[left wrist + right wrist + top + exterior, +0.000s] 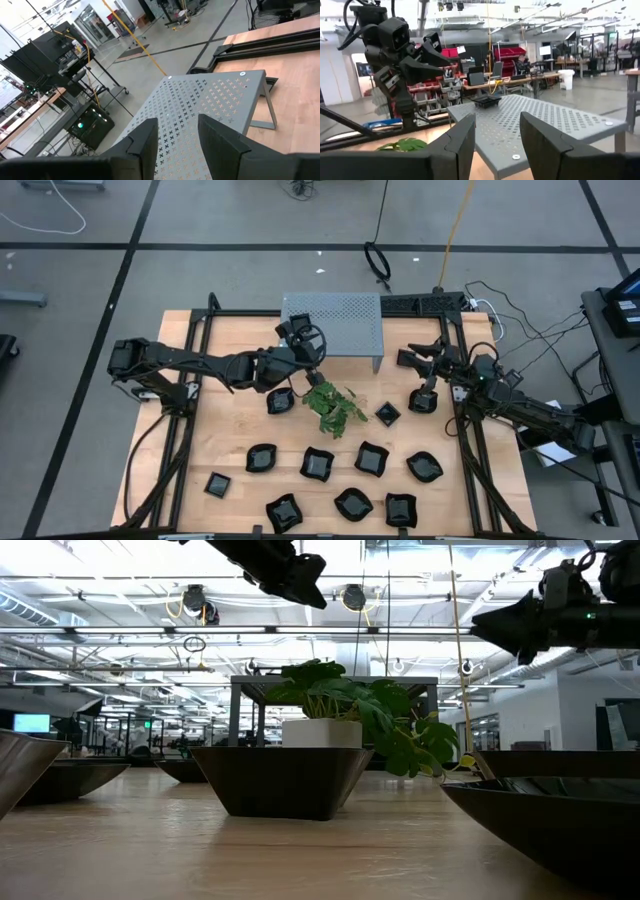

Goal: Pick & Place Mini shaped plates
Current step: Stack the black square plate on top of the other black square plate on the shelf

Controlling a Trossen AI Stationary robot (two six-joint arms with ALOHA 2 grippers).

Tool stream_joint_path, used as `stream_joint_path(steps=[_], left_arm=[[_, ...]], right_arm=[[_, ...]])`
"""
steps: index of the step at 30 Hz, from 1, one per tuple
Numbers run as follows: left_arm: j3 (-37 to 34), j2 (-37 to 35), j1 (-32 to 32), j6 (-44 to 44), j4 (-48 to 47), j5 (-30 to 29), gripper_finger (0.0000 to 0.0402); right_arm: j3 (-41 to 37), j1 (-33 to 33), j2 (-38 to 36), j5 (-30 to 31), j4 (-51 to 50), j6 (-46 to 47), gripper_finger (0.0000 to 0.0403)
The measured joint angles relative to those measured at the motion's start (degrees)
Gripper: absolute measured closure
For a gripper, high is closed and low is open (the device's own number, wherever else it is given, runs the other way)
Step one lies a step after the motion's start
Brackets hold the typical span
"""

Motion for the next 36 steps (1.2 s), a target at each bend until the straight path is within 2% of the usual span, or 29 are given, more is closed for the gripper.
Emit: stream_joint_path(steps=[2, 6, 15, 21, 28, 36], left_arm=[[0.0, 0.0, 0.0, 0.0, 0.0, 0.0, 0.0256], [0.0, 0.0, 0.0, -0.3, 0.0, 0.0, 0.0256], [0.0, 0.0, 0.0, -2.5, 0.0, 0.1, 0.0256], [0.0, 0.0, 0.0, -2.5, 0.0, 0.1, 0.0256], [0.0, 0.0, 0.0, -2.5, 0.0, 0.1, 0.0256], [0.0, 0.0, 0.0, -2.4, 0.0, 0.1, 0.0256]], right_arm=[[0.1, 0.0, 0.0, 0.0, -1.0, 1.0, 0.0261], [1.8, 0.0, 1.4, 0.6, -9.4, 1.1, 0.0254], [8.7, 0.0, 10.8, 10.4, -24.9, -6.7, 0.0205], [12.2, 0.0, 21.6, 10.6, -27.1, -8.5, 0.0184], [14.3, 0.0, 34.4, 10.9, -27.3, -8.4, 0.0191], [18.2, 0.0, 44.5, 19.7, -32.2, -14.5, 0.0192]])
